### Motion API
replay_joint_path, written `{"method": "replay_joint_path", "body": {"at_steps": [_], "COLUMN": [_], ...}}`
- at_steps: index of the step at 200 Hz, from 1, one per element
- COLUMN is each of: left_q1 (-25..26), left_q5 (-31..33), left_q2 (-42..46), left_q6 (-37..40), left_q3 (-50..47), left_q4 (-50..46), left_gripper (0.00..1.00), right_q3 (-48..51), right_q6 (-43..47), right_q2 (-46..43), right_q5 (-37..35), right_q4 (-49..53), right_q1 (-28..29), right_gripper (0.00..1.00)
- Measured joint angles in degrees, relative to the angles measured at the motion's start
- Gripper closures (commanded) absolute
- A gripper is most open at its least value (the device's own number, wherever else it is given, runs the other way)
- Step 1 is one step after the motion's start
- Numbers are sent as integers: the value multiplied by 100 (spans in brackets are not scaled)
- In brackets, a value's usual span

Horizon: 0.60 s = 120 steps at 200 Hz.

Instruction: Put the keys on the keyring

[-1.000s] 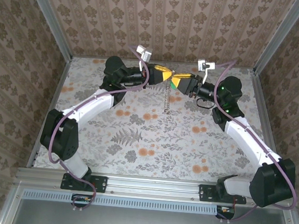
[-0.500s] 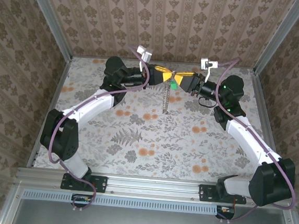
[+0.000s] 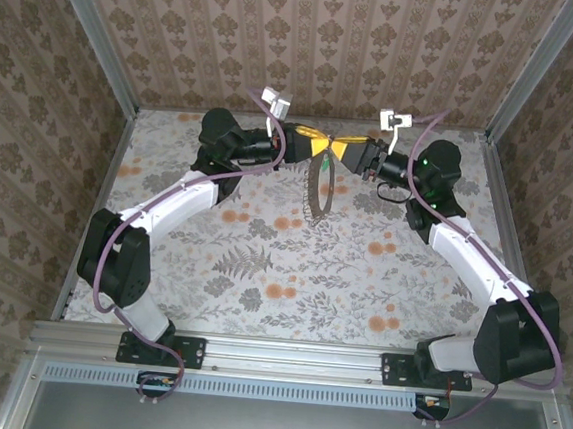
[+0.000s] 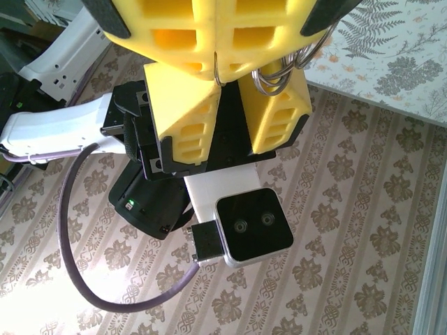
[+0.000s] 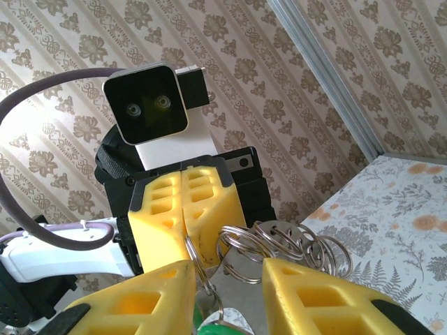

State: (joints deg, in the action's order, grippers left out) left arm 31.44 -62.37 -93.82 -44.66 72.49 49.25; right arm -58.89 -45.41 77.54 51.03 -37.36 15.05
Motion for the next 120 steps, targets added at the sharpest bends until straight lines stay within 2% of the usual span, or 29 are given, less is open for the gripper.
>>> {"method": "replay_joint_path", "body": {"at_steps": [50,120], "left_q1": [4,33], "left_q5": [-2,-61], "left_q2": [-11,-92], "left_q6": [2,-46], "left_q3": [0,2], "left_q4": [4,28], "left_gripper": [100,100], "right_q3": [-28,-33], "right_q6": [42,20], "right_q2": [-48,-168], "right_q5": [-4,2], "right_q4": [33,31], "right_q1": [22,22], "right_gripper": [66,74]}}
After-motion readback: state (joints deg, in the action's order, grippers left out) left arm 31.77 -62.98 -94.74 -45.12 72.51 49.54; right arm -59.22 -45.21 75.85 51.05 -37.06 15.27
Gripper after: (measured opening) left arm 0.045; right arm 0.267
